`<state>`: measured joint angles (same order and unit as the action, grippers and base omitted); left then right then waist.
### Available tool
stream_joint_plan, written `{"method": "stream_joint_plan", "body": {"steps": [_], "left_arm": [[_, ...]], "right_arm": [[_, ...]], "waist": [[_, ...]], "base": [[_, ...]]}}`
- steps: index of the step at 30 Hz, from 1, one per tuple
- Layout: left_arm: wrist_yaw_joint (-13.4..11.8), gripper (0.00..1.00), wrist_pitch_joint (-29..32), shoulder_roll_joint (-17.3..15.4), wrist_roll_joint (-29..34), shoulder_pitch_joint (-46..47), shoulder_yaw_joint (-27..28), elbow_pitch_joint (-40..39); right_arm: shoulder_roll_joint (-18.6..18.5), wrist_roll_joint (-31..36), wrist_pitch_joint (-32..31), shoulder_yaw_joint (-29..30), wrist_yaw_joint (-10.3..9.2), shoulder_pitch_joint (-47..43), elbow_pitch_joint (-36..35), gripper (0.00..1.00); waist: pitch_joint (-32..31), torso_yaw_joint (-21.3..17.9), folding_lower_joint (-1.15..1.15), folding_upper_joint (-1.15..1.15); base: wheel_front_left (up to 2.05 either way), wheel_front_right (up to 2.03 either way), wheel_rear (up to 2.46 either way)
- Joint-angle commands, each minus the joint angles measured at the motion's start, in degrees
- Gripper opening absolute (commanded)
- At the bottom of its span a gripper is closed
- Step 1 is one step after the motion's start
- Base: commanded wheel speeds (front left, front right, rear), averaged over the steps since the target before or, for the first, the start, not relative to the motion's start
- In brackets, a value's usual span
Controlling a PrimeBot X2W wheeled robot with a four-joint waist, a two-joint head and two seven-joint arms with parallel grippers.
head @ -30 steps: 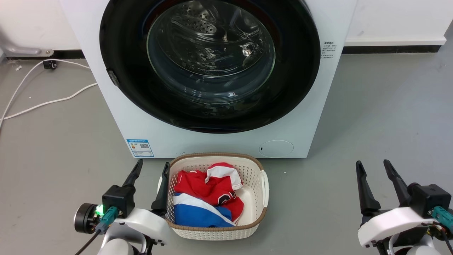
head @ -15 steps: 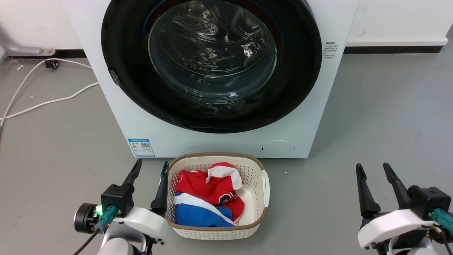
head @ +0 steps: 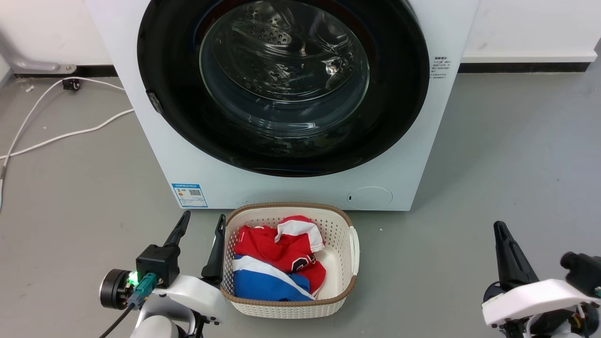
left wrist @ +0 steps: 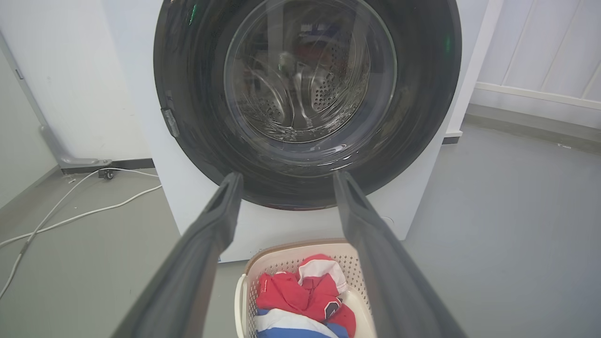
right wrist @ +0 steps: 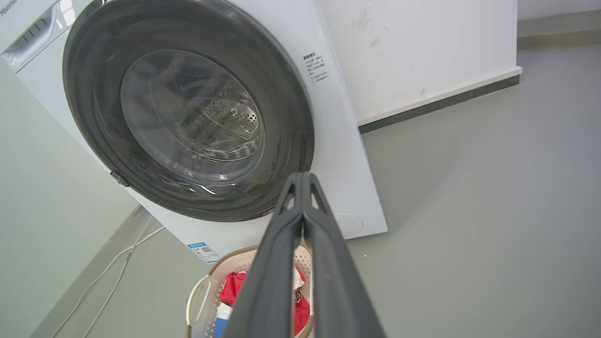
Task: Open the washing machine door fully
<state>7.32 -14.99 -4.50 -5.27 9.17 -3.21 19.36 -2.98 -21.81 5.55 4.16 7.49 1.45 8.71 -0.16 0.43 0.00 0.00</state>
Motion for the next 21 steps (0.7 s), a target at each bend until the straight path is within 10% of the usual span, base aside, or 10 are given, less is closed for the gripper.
{"method": "stream_joint_plan", "body": {"steps": [1, 12, 21], "left_arm": [[0.0, 1.00, -0.3, 0.2, 0.2, 0.5, 0.0, 0.0], [0.1, 1.00, -0.3, 0.3, -0.3, 0.3, 0.2, -1.2], [0.2, 1.00, -0.2, 0.0, -0.7, 3.2, 0.5, -3.4]], "right_arm": [[0.2, -4.7, -0.2, -0.2, 0.00, 0.1, 0.3, 0.00], [0.1, -60.3, -4.8, -2.2, 0.00, 1.6, -0.6, 0.00], [-3.0, -75.4, -12.0, 2.0, 0.01, 12.1, 6.9, 0.00]], "waist": [[0.0, 0.1, 0.00, 0.00], [1.2, -0.3, 0.00, 0.00], [7.4, -0.6, 0.00, 0.00]], "base": [[0.00, 0.00, 0.00], [0.00, 0.00, 0.00], [0.00, 0.00, 0.00]]}}
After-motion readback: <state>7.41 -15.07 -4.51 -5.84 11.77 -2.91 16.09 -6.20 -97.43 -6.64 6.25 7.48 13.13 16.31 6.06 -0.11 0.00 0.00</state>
